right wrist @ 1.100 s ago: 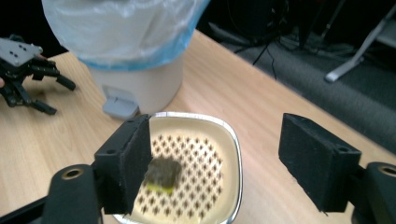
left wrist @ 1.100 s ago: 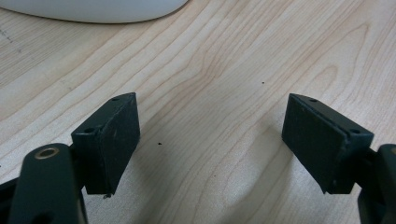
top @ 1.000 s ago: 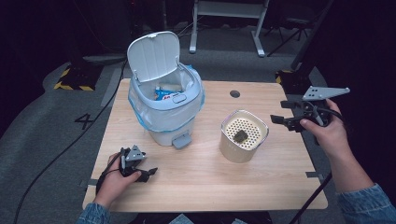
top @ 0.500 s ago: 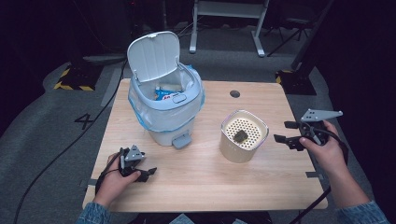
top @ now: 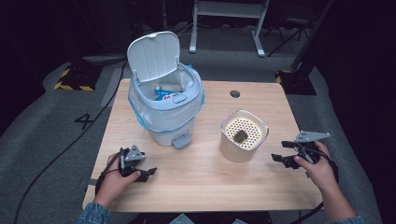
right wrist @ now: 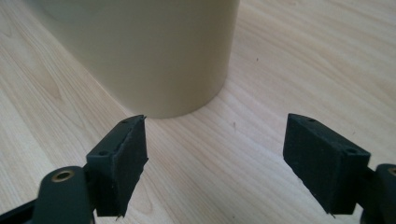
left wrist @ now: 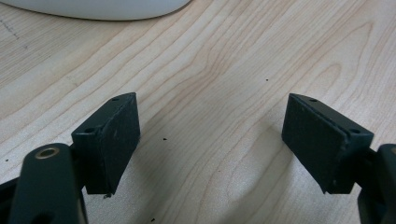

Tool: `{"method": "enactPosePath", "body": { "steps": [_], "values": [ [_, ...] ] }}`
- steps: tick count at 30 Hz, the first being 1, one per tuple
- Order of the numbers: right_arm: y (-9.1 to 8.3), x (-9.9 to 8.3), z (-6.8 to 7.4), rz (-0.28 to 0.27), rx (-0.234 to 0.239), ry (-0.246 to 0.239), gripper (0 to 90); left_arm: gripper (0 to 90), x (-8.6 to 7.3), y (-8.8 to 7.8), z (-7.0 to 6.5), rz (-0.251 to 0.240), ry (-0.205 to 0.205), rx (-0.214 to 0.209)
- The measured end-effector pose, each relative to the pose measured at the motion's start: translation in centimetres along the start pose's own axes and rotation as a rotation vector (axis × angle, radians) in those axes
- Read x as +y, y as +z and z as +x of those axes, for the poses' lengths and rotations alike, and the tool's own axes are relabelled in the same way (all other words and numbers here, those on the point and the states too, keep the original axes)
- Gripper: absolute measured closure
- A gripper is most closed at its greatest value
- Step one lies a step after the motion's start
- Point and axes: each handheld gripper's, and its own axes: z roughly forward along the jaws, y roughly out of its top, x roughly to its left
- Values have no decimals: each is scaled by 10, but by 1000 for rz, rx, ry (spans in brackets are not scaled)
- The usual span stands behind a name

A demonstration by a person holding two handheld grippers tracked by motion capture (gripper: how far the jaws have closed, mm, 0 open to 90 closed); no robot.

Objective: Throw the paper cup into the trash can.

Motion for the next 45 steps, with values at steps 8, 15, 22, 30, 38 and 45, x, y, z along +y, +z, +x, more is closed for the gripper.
{"method": "enactPosePath", "body": {
  "steps": [8,15,22,30,38,45],
  "values": [
    [15,-27,0,-4,-9,42,211,198,0,0,0,0,0,1],
    [27,-48,5,22,-33,38,207,198,0,0,-1,1,-3,3],
    [34,-61,11,28,-62,16,187,198,0,0,-1,1,-6,6],
    [36,-68,13,-3,-93,22,147,197,1,1,-2,-1,-22,22],
    [37,-67,13,0,-99,33,125,231,2,0,-2,-4,-52,45],
    [37,-67,13,0,-100,33,125,242,2,-11,2,-65,-107,29]
  ]
}}
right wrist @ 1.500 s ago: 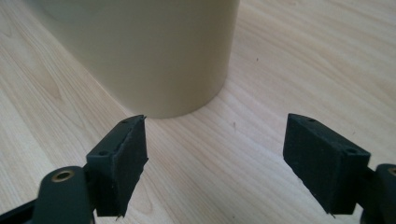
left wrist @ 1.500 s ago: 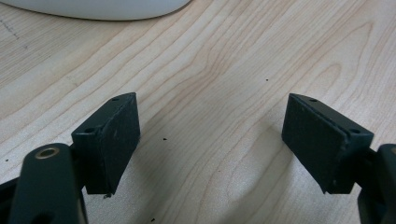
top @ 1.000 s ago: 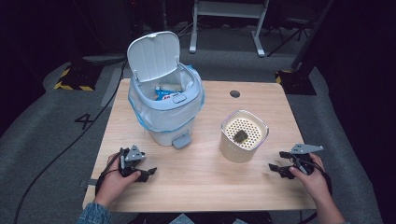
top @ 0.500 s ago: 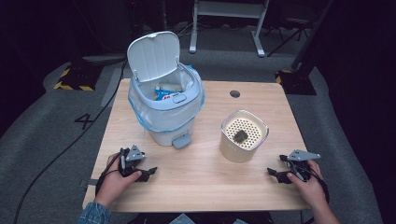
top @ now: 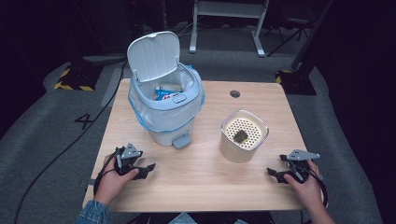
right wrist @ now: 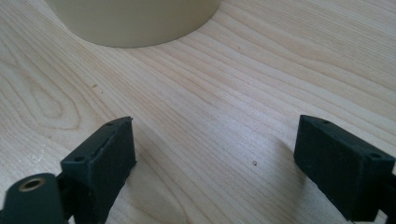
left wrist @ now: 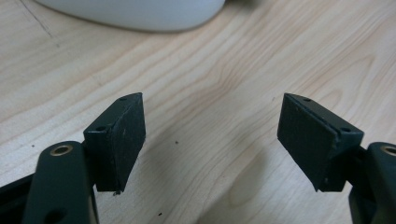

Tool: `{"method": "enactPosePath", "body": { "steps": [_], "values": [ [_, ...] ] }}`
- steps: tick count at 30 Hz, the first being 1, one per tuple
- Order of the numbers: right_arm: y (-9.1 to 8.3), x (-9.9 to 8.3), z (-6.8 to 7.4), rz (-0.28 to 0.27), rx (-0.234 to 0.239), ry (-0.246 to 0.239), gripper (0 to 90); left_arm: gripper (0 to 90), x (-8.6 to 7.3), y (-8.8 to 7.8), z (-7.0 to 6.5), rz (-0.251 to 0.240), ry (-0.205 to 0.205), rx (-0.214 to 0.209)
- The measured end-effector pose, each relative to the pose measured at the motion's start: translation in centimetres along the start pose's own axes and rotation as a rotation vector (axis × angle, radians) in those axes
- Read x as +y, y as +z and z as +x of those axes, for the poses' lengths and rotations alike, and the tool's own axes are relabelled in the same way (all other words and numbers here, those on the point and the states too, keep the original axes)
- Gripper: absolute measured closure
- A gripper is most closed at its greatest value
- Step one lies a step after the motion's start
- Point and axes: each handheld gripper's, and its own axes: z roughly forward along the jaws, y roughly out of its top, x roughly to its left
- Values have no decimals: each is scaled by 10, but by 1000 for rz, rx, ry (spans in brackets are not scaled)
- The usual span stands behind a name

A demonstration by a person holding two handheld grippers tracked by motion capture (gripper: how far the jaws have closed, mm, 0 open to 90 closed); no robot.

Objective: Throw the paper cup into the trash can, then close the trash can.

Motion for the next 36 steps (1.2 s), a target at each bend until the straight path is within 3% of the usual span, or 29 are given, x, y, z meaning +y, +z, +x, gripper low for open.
{"method": "enactPosePath", "body": {
  "steps": [5,14,24,29,36],
  "values": [
    [0,0,0,0,0,0,125,240,12,-16,3,-61,-18,23],
    [0,0,0,0,0,0,125,191,37,-44,11,-183,-85,57],
    [0,0,0,0,0,0,125,237,69,-73,16,-239,-59,63],
    [0,0,0,-1,0,-1,125,250,93,-92,19,-303,-46,84],
    [0,0,0,-1,0,-1,125,272,118,-113,25,-365,-58,103]
  ]
}}
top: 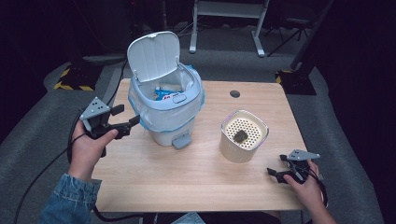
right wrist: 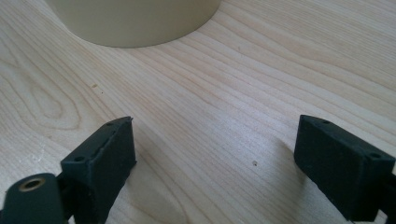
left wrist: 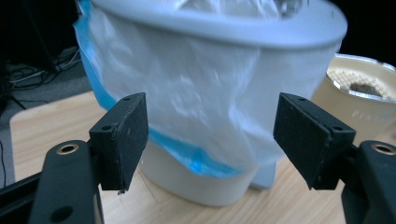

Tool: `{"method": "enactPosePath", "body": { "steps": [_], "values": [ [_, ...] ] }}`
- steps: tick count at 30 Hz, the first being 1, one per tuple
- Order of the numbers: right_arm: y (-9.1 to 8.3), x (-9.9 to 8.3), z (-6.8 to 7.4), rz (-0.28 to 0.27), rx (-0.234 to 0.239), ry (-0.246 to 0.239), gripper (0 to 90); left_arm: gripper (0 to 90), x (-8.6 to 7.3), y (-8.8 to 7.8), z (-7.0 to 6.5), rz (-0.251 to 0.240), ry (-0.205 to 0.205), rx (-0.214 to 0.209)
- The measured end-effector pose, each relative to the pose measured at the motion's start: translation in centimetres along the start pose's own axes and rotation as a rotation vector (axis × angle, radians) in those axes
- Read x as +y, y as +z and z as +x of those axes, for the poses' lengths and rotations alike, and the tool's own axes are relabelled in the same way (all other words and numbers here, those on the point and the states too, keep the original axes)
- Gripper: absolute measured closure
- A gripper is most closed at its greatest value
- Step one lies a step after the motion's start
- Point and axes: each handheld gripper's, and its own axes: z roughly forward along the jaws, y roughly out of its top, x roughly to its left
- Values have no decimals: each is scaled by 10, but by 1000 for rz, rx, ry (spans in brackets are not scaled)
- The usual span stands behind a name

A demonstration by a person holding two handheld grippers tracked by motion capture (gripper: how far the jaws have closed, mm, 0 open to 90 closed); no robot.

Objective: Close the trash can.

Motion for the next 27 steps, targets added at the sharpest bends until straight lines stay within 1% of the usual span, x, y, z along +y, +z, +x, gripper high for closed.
{"method": "enactPosePath", "body": {
  "steps": [1,4,5,6,7,16,21,27],
  "values": [
    [0,0,0,0,0,0,125,275,7,-2,1,-13,-3,3],
    [0,0,0,0,0,0,125,280,17,-4,3,-27,3,11],
    [0,0,0,0,0,0,125,283,17,-4,3,-27,3,11],
    [0,0,0,0,0,0,125,285,27,-5,5,-41,5,16],
    [0,0,0,0,0,0,125,291,27,-5,5,-41,5,16],
    [0,0,0,0,0,0,125,299,58,1,13,-100,4,35],
    [0,0,0,0,0,1,125,298,71,7,19,-122,10,68],
    [0,0,0,0,1,1,125,294,86,20,30,-123,25,112]
  ]
}}
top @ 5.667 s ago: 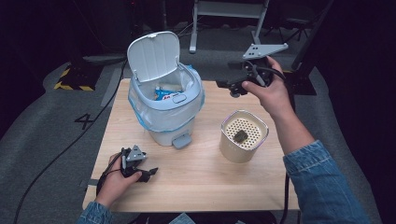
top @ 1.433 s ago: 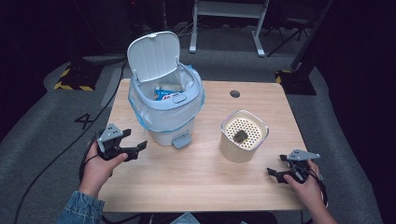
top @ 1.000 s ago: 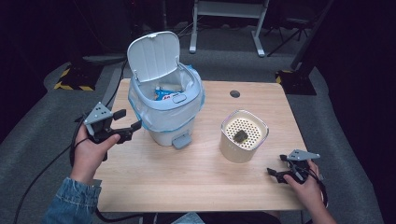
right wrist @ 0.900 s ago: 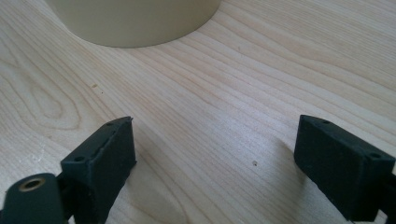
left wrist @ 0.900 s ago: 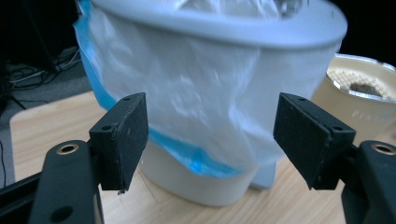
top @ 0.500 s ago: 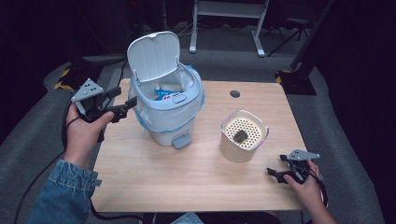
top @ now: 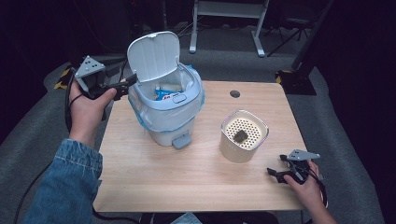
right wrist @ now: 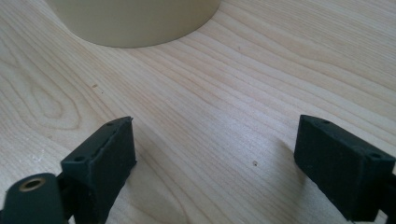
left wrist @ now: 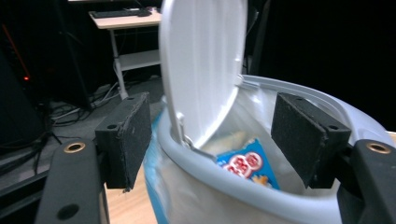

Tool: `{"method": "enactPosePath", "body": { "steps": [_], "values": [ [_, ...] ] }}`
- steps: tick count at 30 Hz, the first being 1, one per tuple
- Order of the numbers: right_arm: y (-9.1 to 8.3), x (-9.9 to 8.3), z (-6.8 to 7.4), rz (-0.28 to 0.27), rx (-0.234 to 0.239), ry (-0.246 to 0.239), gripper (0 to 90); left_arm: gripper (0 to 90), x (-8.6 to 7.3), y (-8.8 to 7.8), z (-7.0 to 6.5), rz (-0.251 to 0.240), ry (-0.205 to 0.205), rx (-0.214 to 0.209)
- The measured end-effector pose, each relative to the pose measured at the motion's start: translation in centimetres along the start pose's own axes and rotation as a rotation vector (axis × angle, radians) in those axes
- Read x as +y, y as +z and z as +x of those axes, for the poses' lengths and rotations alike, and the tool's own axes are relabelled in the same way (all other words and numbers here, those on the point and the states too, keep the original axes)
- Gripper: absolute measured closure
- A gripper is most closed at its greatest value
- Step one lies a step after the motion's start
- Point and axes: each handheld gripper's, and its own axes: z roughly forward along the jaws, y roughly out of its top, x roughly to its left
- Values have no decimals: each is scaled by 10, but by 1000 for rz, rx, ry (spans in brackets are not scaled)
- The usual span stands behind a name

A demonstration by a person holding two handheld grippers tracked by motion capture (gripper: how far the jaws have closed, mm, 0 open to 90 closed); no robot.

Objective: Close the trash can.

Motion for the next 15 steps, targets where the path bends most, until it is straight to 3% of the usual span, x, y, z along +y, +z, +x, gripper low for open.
{"method": "enactPosePath", "body": {
  "steps": [6,11,15],
  "values": [
    [0,0,0,0,0,0,125,293,12,16,8,2,11,7],
    [0,0,0,0,0,0,125,294,17,29,11,-6,3,-19],
    [0,0,0,0,0,0,125,292,22,38,11,-19,18,-52]
  ]
}}
